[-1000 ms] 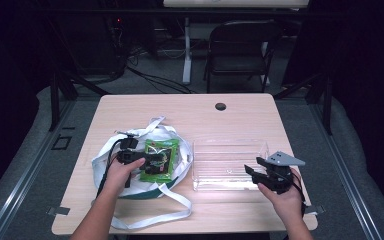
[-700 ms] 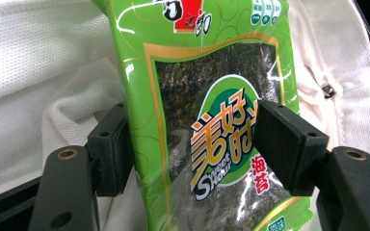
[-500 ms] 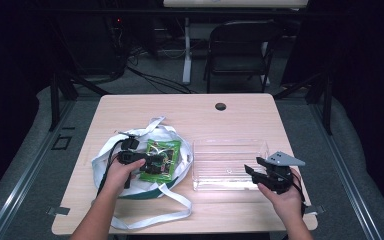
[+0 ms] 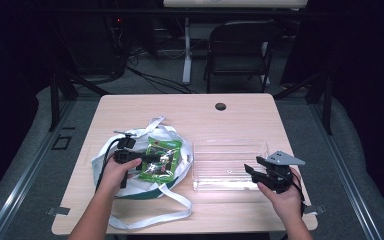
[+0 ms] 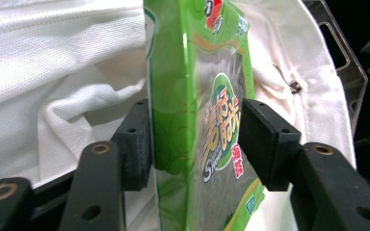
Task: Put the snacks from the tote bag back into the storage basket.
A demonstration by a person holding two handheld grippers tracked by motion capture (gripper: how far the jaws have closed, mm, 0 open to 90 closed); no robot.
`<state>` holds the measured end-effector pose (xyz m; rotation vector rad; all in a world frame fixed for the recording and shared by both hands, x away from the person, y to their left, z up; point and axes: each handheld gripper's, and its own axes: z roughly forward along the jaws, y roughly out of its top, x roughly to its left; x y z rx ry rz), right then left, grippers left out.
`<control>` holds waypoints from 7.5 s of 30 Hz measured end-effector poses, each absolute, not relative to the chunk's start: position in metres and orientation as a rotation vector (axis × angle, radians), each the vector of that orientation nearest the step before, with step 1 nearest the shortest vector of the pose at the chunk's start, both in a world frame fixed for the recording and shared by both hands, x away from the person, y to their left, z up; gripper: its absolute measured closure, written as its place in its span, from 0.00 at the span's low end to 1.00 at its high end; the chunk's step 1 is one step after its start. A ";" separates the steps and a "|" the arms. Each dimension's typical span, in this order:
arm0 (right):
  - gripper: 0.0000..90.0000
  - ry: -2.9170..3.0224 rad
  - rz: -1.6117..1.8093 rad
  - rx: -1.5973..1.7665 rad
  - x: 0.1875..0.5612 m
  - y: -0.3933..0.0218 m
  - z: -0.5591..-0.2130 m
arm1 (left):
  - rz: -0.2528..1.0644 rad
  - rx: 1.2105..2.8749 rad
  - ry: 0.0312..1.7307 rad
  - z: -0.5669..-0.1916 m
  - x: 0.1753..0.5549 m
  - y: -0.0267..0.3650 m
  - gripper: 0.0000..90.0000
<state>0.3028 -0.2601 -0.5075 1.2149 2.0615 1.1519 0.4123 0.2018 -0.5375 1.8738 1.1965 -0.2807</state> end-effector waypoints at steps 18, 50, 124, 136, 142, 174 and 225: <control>0.50 2.062 1.161 1.214 0.305 -0.259 -0.508 | -0.285 1.885 1.136 -0.527 0.408 0.210 0.75; 0.51 2.080 1.156 1.192 0.307 -0.257 -0.509 | -0.268 1.844 1.103 -0.519 0.404 0.221 0.80; 0.57 2.205 1.146 1.066 0.313 -0.248 -0.497 | 0.119 1.721 0.886 -0.456 0.374 0.219 0.80; 0.57 2.301 1.161 0.964 0.325 -0.236 -0.477 | 0.107 1.729 0.831 -0.448 0.366 0.209 0.80; 0.57 2.348 1.162 0.918 0.330 -0.231 -0.466 | 0.090 1.714 0.801 -0.445 0.363 0.203 0.80; 0.57 2.575 1.056 0.667 0.339 -0.203 -0.404 | -0.003 1.787 0.661 -0.450 0.354 0.152 0.80; 0.47 2.802 0.816 0.330 0.375 -0.126 -0.357 | -0.044 1.839 0.590 -0.456 0.348 0.128 0.80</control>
